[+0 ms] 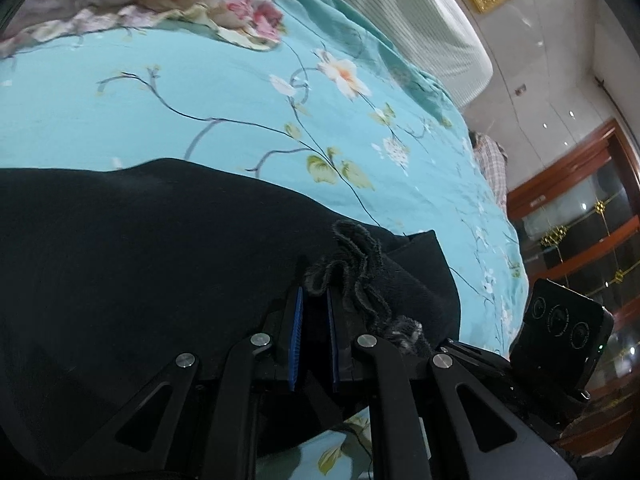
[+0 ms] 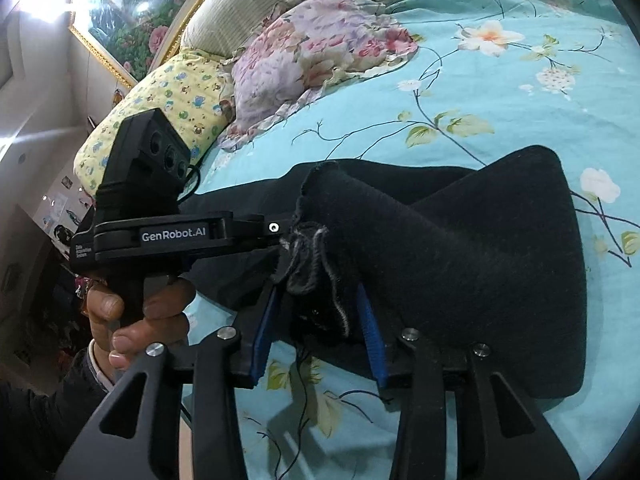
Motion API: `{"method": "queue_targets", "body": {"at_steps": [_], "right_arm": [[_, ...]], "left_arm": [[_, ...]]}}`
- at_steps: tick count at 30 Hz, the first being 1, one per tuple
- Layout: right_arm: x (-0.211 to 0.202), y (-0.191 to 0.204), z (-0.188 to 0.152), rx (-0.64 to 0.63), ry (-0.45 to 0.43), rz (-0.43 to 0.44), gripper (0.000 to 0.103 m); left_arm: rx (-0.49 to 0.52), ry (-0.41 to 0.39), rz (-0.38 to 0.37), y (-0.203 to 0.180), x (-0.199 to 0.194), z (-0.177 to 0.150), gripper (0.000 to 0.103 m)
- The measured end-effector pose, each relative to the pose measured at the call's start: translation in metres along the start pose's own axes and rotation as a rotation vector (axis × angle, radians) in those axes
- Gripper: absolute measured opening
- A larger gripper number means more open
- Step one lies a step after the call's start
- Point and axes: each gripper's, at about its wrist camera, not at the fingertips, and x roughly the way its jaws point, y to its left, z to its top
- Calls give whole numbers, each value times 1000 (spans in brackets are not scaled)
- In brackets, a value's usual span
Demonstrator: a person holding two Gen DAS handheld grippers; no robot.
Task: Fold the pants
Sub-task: 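Lower the folded end onto the pants and open both grippers, then withdraw both open grippers and reposition at the folded pants end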
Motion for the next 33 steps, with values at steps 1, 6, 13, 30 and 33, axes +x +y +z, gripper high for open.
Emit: {"method": "queue_targets", "body": {"at_steps": [1, 6, 13, 30, 33], "right_arm": [[0, 1, 0, -1, 2, 0, 42], [0, 7, 0, -7, 9, 13, 42], [-2, 24, 5, -38, 11, 47, 42], [27, 66, 35, -138, 53, 105, 43], [36, 73, 39, -154, 70, 114, 44]], "left_arm": [[-8, -6, 5, 2, -3, -1, 12], [-79, -39, 27, 16, -22, -7, 18], [-137, -104, 90, 31, -56, -25, 30], [-275, -221, 181, 67, -125, -71, 35], [-302, -241, 195, 73, -135, -79, 38]]}}
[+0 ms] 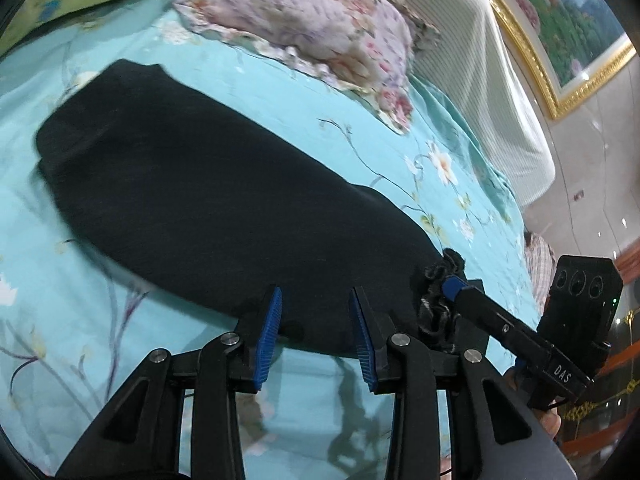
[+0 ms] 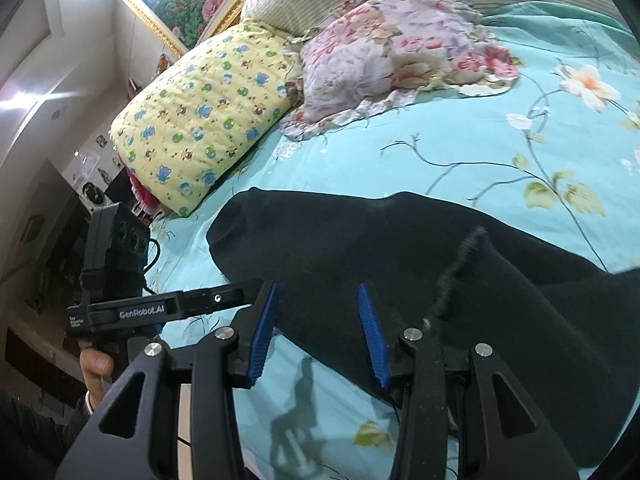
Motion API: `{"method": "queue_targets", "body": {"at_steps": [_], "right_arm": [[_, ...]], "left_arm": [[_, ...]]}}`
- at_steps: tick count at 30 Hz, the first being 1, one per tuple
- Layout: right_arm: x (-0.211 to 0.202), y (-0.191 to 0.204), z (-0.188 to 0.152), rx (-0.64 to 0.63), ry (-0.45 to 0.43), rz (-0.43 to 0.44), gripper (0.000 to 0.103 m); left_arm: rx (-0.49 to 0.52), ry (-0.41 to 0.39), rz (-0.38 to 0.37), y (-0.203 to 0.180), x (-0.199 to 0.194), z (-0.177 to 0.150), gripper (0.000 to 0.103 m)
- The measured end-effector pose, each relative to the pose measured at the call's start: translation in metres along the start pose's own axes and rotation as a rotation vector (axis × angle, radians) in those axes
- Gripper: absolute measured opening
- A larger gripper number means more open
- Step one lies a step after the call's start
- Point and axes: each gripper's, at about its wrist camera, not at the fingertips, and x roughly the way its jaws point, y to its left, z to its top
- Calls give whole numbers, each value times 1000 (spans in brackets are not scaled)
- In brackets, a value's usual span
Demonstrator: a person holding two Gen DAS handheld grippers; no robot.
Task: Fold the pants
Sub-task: 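Withdraw both open grippers and reposition at the folded pants end, then grasp the folded pants end with the left gripper while the right gripper grasps beside it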
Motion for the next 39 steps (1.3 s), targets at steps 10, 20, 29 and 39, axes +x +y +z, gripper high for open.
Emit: {"method": "queue_targets", "body": {"at_steps": [10, 20, 29, 39], "right_arm": [[32, 22, 25, -75, 50, 32, 47], [81, 42, 59, -152, 108, 65, 48], [137, 55, 97, -232, 173, 68, 49], [206, 72, 126, -354, 292, 102, 49]], "left_arm": [[-123, -56, 71, 52, -32, -2, 40], [-262, -90, 93, 109, -38, 19, 40], [-333, -86, 46, 134, -20, 32, 40], [-377, -110, -6, 152, -14, 42, 40]]}}
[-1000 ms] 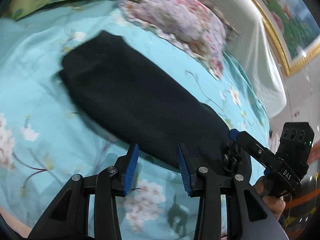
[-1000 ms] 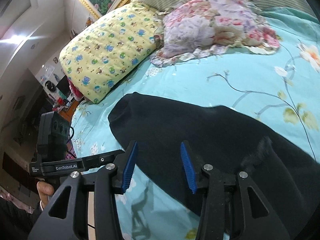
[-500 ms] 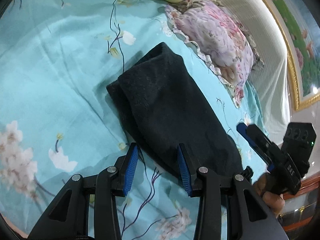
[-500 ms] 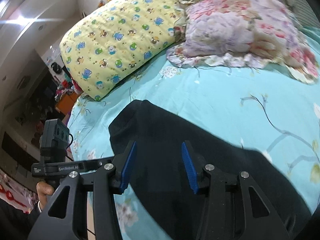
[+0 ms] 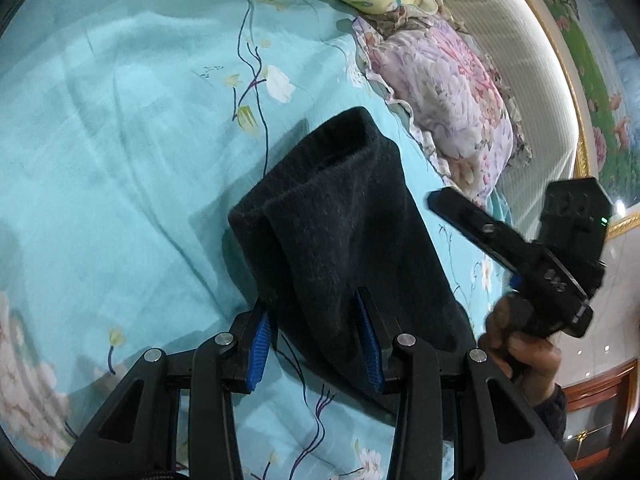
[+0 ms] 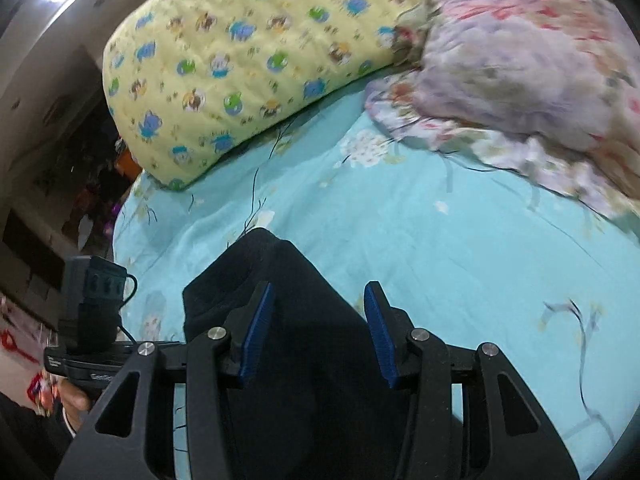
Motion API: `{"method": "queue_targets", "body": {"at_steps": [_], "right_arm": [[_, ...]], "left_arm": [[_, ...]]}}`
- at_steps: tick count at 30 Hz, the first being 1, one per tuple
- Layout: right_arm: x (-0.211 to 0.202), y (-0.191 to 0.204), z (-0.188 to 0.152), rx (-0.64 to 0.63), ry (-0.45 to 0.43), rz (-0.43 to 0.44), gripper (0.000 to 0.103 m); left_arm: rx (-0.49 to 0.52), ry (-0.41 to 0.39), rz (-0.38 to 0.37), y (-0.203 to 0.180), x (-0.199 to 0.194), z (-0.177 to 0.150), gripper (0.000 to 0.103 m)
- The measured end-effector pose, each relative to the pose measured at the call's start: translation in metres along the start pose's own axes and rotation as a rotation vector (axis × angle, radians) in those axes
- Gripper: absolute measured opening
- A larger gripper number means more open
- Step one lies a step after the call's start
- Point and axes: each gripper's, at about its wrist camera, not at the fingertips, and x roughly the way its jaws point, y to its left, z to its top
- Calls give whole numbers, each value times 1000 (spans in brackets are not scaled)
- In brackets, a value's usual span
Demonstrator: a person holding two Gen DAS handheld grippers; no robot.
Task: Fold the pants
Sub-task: 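Grasp the folded pants end with the left gripper while the right gripper grasps beside it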
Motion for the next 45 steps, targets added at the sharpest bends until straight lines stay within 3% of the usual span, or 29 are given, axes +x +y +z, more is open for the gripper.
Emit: {"method": "queue_targets", "body": {"at_steps": [6, 10, 13, 17, 30, 32, 39, 45], "right_arm": [[43, -2, 7, -58, 135, 45, 49], [58, -2, 13, -60, 166, 78, 49], [63, 2, 15, -69, 177, 83, 37], [56, 7, 14, -78, 154, 83, 26], [-15, 13, 11, -38, 13, 117, 22], [-28, 13, 9, -34, -7, 110, 9], [-54, 7, 1, -8, -46, 113, 7], [-57, 17, 1, -42, -51, 110, 6]], "left_arm": [[-4, -17, 3, 1, 2, 2, 35], [-5, -34, 13, 1, 6, 5, 32], [4, -40, 26, 0, 6, 6, 27], [31, -45, 51, -8, 5, 4, 20], [153, -110, 44, -64, -26, -7, 15], [168, -112, 36, -72, -29, -10, 15], [217, -121, 27, -90, -36, -19, 15], [203, -113, 19, -86, -42, -23, 14]]}}
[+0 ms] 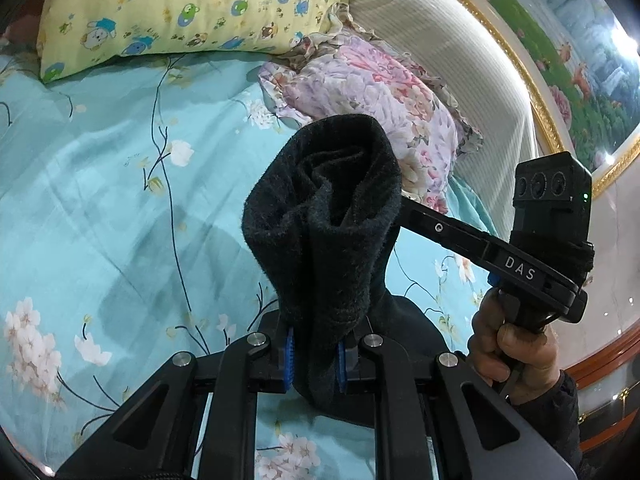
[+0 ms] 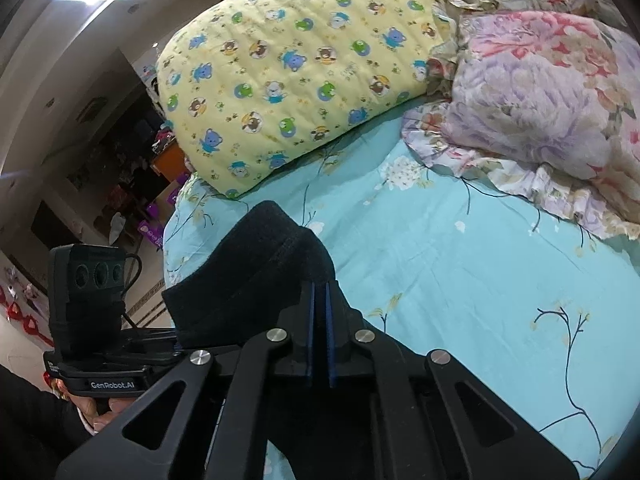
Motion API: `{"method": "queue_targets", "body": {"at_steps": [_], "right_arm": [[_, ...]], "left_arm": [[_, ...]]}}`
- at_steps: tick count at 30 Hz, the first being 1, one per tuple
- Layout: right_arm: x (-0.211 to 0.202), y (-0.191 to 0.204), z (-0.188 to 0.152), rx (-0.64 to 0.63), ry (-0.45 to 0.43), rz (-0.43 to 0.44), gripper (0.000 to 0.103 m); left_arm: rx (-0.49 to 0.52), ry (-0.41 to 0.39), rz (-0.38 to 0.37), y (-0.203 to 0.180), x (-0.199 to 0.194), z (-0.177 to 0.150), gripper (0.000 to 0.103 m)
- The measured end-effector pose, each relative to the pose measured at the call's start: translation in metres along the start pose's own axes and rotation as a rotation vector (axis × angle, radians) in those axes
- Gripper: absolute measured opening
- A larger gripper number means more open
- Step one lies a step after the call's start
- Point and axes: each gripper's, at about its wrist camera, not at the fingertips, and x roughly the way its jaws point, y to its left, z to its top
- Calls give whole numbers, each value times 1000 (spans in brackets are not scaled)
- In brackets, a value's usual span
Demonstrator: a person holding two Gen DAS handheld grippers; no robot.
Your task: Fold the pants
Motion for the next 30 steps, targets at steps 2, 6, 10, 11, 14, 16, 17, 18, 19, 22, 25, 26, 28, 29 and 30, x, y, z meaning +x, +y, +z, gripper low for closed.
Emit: {"method": "queue_targets", "body": {"at_steps": [2, 6, 10, 11, 14, 16, 17, 18, 19, 22, 25, 26, 28, 29, 30], "right_arm": [[0, 5, 0, -18, 2, -3, 5], [-8, 6, -5, -8, -25, 2, 5], [-30, 3, -13, 12, -69, 1, 5], [-36, 3, -14, 13, -80, -2, 5], [-62, 2, -23, 25, -124, -10, 5], [-81, -1, -30, 40, -158, -17, 5], [-91, -2, -34, 50, -175, -19, 5], [-102, -4, -40, 60, -193, -23, 5], [-112, -7, -46, 72, -209, -27, 5], [-138, -14, -62, 103, -251, -41, 4], [-164, -22, -82, 140, -290, -55, 4], [-171, -24, -88, 151, -302, -64, 4], [-184, -30, -101, 174, -321, -75, 4], [-190, -32, -108, 185, -331, -81, 4], [-197, -35, -115, 198, -343, -87, 4]], "left_arm": [[2, 0, -6, -1, -3, -1, 14], [39, -6, -21, -15, -8, -3, 14], [97, -9, -53, -40, -15, -7, 14], [119, -10, -66, -50, -16, -9, 14], [177, -8, -95, -76, -20, -14, 14], [209, -3, -114, -93, -20, -18, 14], [230, 3, -127, -104, -20, -22, 14], [248, 9, -138, -113, -20, -25, 14], [265, 14, -146, -122, -19, -28, 14], [326, 38, -176, -150, -14, -41, 14], [376, 77, -202, -176, -6, -56, 14], [393, 93, -211, -184, -2, -62, 14], [423, 120, -222, -198, 5, -74, 14], [437, 135, -228, -204, 8, -80, 14], [453, 151, -234, -211, 13, -87, 14]]}}
